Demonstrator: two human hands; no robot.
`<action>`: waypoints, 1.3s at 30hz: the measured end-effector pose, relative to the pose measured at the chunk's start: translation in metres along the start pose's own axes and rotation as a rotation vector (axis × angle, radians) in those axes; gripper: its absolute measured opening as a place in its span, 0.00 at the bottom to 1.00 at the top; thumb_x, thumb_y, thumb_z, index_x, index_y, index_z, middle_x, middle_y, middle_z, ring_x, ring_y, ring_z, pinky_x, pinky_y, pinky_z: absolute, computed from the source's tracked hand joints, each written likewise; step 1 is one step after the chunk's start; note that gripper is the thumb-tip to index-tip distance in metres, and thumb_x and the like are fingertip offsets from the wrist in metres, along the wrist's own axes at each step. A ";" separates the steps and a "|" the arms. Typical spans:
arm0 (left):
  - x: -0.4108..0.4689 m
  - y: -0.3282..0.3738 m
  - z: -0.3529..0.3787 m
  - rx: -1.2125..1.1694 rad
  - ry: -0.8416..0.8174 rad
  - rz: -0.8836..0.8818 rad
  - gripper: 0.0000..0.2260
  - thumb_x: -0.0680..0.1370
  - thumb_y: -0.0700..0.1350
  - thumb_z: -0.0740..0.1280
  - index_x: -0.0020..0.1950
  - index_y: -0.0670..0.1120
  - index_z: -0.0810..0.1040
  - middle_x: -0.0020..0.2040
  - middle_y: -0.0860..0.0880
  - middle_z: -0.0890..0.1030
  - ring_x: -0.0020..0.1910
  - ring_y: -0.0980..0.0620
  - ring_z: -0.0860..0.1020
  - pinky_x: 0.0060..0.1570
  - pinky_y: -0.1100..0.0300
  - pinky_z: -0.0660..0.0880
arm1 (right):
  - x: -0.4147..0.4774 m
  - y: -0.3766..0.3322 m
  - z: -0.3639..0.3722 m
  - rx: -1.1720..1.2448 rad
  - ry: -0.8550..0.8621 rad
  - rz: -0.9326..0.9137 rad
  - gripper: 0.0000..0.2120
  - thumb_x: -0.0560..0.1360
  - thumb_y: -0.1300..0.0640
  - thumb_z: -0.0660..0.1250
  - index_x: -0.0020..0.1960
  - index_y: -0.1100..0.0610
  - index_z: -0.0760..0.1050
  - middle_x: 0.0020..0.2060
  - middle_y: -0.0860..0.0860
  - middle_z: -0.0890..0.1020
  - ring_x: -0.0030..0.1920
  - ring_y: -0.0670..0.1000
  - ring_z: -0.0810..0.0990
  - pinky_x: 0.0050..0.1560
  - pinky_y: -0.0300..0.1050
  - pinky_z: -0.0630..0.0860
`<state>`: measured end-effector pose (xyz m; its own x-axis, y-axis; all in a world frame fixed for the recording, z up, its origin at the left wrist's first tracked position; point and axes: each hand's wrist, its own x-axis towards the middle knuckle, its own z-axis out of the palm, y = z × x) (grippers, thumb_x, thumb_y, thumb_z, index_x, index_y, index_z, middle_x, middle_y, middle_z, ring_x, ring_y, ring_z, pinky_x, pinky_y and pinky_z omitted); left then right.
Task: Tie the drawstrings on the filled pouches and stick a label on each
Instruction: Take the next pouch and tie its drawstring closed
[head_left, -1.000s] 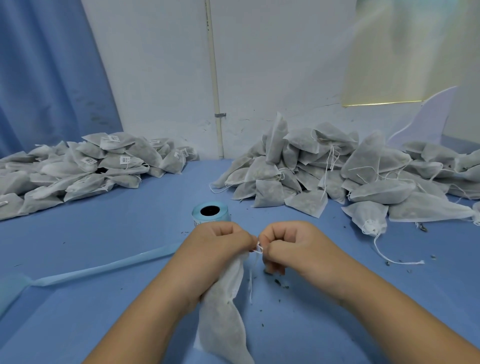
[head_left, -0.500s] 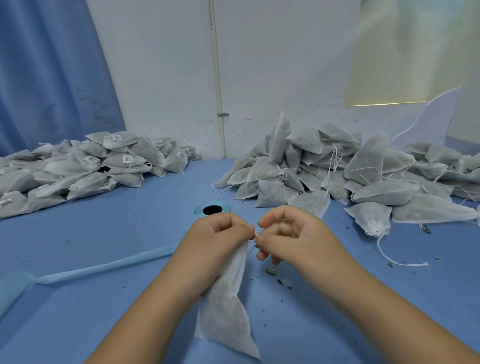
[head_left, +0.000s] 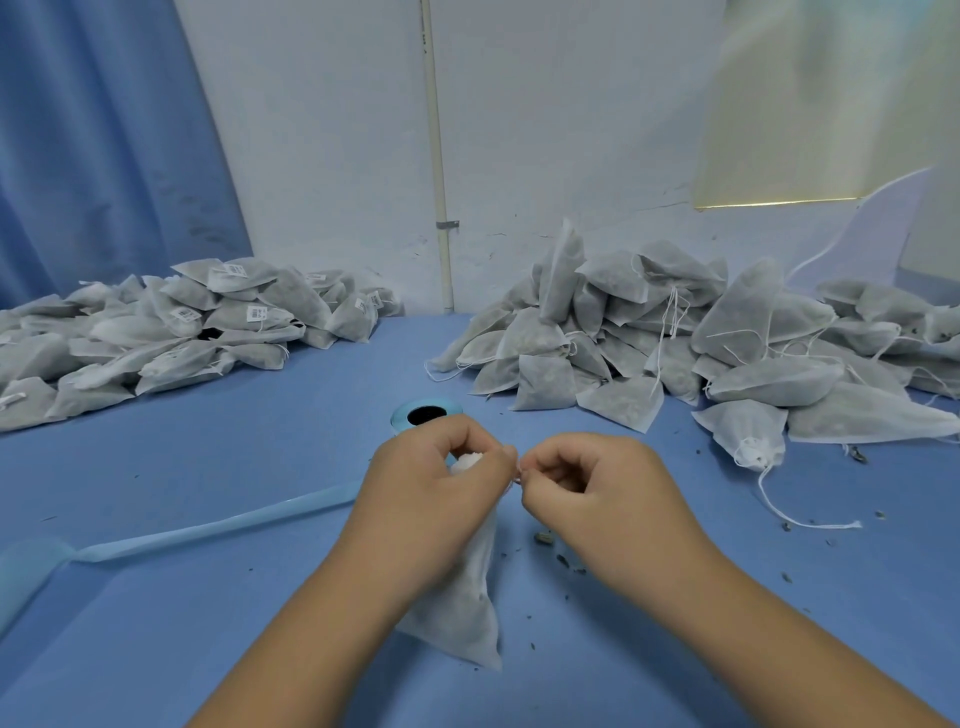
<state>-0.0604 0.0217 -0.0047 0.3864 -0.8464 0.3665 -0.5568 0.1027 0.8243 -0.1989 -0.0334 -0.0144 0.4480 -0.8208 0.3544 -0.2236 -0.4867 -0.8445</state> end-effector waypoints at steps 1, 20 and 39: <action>0.000 0.000 0.000 0.006 0.014 0.002 0.09 0.72 0.49 0.70 0.31 0.55 0.79 0.24 0.61 0.73 0.24 0.60 0.67 0.26 0.71 0.64 | 0.000 0.000 0.000 0.024 -0.008 0.015 0.09 0.71 0.59 0.69 0.34 0.51 0.80 0.24 0.43 0.77 0.24 0.40 0.71 0.26 0.29 0.64; -0.001 0.004 0.000 0.008 -0.034 -0.051 0.10 0.75 0.48 0.69 0.32 0.53 0.81 0.26 0.64 0.75 0.26 0.66 0.71 0.28 0.74 0.65 | 0.003 0.000 -0.005 0.076 -0.048 0.071 0.06 0.67 0.58 0.69 0.35 0.49 0.82 0.25 0.47 0.78 0.26 0.44 0.70 0.27 0.32 0.67; 0.001 0.003 -0.006 -0.495 -0.290 -0.426 0.05 0.73 0.42 0.70 0.39 0.44 0.76 0.34 0.46 0.69 0.27 0.53 0.68 0.25 0.64 0.66 | 0.001 -0.003 -0.003 0.007 0.088 -0.029 0.07 0.67 0.57 0.71 0.31 0.51 0.77 0.23 0.43 0.73 0.24 0.42 0.68 0.27 0.32 0.65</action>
<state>-0.0565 0.0243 0.0006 0.2471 -0.9634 -0.1041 0.0251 -0.1011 0.9946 -0.2007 -0.0336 -0.0097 0.3759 -0.8298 0.4124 -0.2057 -0.5087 -0.8360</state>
